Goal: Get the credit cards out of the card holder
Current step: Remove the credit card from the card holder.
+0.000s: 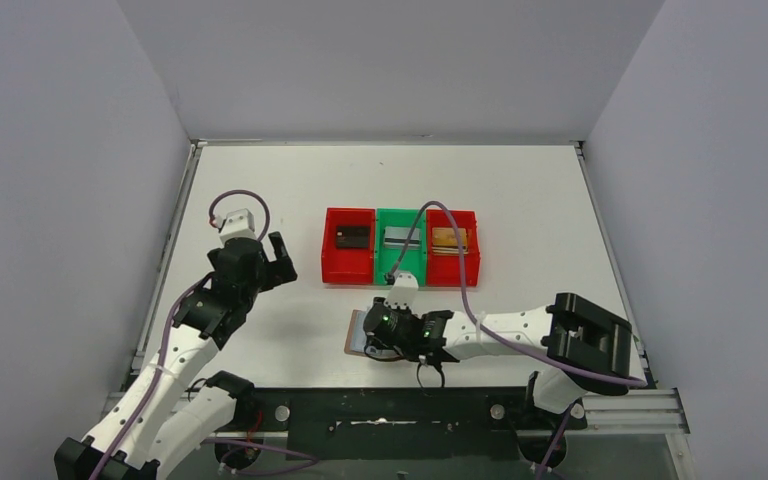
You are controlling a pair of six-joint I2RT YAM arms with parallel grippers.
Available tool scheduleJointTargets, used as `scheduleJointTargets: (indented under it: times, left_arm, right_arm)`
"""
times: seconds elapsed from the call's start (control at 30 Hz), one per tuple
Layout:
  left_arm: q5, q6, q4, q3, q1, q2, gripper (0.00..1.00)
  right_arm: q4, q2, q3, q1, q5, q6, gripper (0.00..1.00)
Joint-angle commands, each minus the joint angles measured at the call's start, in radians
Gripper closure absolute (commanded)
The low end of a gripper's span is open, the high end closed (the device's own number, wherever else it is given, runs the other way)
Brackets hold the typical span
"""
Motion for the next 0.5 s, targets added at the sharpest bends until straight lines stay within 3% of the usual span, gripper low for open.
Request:
scheduleJointTargets:
  times: [0.0, 0.1, 0.23, 0.47]
  left_arm:
    - [0.02, 0.007, 0.028, 0.007, 0.005, 0.014, 0.08]
    - [0.02, 0.008, 0.024, 0.009, 0.005, 0.022, 0.08]
    - [0.027, 0.008, 0.025, 0.007, 0.005, 0.022, 0.08]
    - [0.028, 0.007, 0.024, 0.006, 0.005, 0.026, 0.08]
  right_arm:
    - [0.097, -0.088, -0.038, -0.007, 0.026, -0.011, 0.77]
    - [0.172, -0.144, -0.108, -0.007, 0.006, 0.011, 0.74]
    - [0.439, -0.215, -0.255, -0.015, -0.041, 0.025, 0.74]
    - [0.509, -0.287, -0.417, -0.044, -0.045, 0.13, 0.73]
